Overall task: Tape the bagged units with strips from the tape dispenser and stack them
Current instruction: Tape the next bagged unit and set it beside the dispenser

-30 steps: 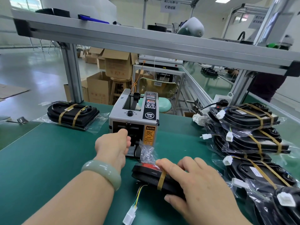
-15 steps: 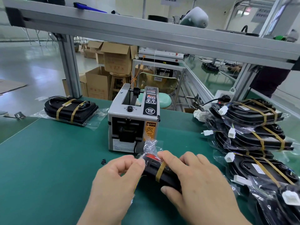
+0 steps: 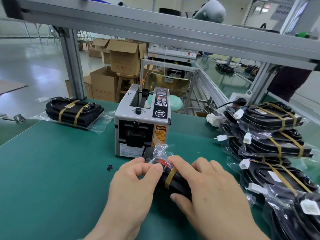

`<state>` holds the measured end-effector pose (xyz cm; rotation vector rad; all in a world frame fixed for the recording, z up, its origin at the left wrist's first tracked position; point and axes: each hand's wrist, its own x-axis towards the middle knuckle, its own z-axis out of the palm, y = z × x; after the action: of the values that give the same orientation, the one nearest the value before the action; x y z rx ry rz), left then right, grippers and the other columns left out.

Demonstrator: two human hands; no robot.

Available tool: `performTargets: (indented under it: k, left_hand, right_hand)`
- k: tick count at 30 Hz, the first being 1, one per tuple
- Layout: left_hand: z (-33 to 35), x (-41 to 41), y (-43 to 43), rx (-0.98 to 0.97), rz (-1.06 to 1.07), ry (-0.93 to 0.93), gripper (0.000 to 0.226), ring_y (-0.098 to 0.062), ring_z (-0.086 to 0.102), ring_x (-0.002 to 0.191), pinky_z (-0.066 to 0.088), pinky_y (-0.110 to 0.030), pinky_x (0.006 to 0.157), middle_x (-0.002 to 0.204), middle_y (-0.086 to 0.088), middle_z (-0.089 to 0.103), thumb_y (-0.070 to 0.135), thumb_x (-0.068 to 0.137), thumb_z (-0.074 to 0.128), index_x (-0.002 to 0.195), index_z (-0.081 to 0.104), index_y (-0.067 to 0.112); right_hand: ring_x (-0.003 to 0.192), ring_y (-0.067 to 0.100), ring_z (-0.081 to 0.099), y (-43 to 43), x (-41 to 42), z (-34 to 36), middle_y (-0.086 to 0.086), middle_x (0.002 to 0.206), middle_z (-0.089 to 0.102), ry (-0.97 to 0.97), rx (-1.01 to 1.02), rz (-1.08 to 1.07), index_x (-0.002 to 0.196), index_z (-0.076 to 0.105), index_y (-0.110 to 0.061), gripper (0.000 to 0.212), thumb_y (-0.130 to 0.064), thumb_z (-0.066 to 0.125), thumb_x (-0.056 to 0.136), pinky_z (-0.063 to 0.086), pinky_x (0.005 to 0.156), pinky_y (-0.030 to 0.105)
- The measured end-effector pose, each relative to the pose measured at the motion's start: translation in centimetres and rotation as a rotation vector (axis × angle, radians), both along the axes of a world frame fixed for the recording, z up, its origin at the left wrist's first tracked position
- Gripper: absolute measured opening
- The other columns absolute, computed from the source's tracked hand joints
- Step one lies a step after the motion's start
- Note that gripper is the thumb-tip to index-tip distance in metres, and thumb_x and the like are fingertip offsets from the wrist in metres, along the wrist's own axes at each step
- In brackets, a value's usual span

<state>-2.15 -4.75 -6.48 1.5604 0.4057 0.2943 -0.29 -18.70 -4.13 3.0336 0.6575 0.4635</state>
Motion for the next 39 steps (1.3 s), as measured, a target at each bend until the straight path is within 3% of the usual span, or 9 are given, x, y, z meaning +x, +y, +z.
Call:
performTargets:
  k: [5, 9, 16, 22, 24, 31, 35, 39]
  left_hand:
    - [0.16, 0.04, -0.30, 0.004, 0.008, -0.002, 0.019, 0.016, 0.041, 0.113, 0.038, -0.035, 0.100, 0.119, 0.016, 0.054, 0.029, 0.081, 0.068, 0.064, 0.076, 0.030]
    - [0.16, 0.22, -0.49, 0.006, 0.016, -0.011, 0.020, 0.015, 0.041, 0.112, 0.031, -0.016, 0.083, 0.122, 0.012, 0.052, 0.027, 0.082, 0.069, 0.063, 0.076, 0.030]
    - [-0.05, 0.45, -0.52, 0.000, 0.028, -0.020, 0.022, 0.020, 0.042, 0.105, 0.028, -0.008, 0.078, 0.121, 0.010, 0.055, 0.025, 0.082, 0.069, 0.061, 0.076, 0.024]
    - [-0.31, 0.69, -0.64, -0.056, 0.047, -0.032, 0.022, 0.019, 0.042, 0.107, 0.029, -0.008, 0.078, 0.119, 0.009, 0.056, 0.024, 0.081, 0.069, 0.062, 0.075, 0.016]
    - [-0.39, 0.74, -0.62, -0.086, 0.053, -0.031, 0.023, 0.018, 0.042, 0.110, 0.030, -0.010, 0.079, 0.118, 0.009, 0.056, 0.024, 0.081, 0.069, 0.063, 0.074, 0.011]
    - [-0.30, 0.59, -0.80, -0.037, 0.058, -0.030, 0.022, 0.022, 0.042, 0.106, 0.030, -0.018, 0.089, 0.118, 0.004, 0.060, 0.027, 0.080, 0.069, 0.061, 0.075, 0.020]
    - [-0.47, 0.68, -0.87, -0.028, 0.074, -0.022, 0.024, 0.021, 0.042, 0.105, 0.031, -0.016, 0.088, 0.119, 0.005, 0.060, 0.027, 0.080, 0.069, 0.060, 0.074, 0.016]
    - [-0.60, 0.80, -1.05, 0.001, 0.091, -0.021, 0.026, 0.021, 0.041, 0.104, 0.029, -0.016, 0.087, 0.120, 0.007, 0.058, 0.027, 0.081, 0.069, 0.058, 0.072, 0.015]
  right_hand:
    - [0.057, 0.017, 0.050, 0.12, -0.03, 0.01, -0.007, 0.067, 0.053, -0.022, 0.021, 0.011, 0.110, 0.062, -0.041, 0.076, -0.059, 0.085, 0.039, 0.040, 0.047, 0.027]
    - [0.056, 0.018, 0.050, 0.09, -0.05, 0.01, -0.006, 0.066, 0.052, -0.032, 0.038, 0.020, 0.109, 0.063, -0.040, 0.075, -0.057, 0.085, 0.039, 0.041, 0.046, 0.028]
    - [0.059, 0.018, 0.048, -0.08, -0.03, -0.08, -0.007, 0.069, 0.051, -0.032, 0.038, 0.019, 0.113, 0.058, -0.041, 0.074, -0.057, 0.083, 0.045, 0.039, 0.049, 0.027]
    - [0.070, 0.017, 0.041, -0.04, -0.12, 0.22, -0.008, 0.080, 0.051, 0.055, -0.007, -0.004, 0.123, 0.041, -0.048, 0.071, -0.060, 0.074, 0.061, 0.035, 0.060, 0.029]
    - [0.070, 0.018, 0.044, -0.06, -0.13, 0.26, -0.008, 0.079, 0.051, 0.060, 0.006, -0.012, 0.122, 0.043, -0.047, 0.071, -0.059, 0.075, 0.060, 0.037, 0.059, 0.029]
    - [0.073, 0.017, 0.035, 0.05, -0.20, 0.60, -0.008, 0.084, 0.049, 0.077, 0.005, 0.005, 0.125, 0.036, -0.048, 0.069, -0.060, 0.070, 0.067, 0.036, 0.064, 0.030]
    - [0.082, 0.017, 0.026, 0.07, -0.18, 0.49, -0.010, 0.093, 0.034, 0.121, -0.017, 0.011, 0.131, 0.010, -0.050, 0.070, -0.064, 0.054, 0.079, 0.031, 0.074, 0.031]
    - [0.082, 0.017, 0.025, 0.08, -0.22, 0.62, -0.009, 0.093, 0.036, 0.122, -0.009, 0.015, 0.131, 0.013, -0.051, 0.069, -0.063, 0.056, 0.078, 0.031, 0.073, 0.031]
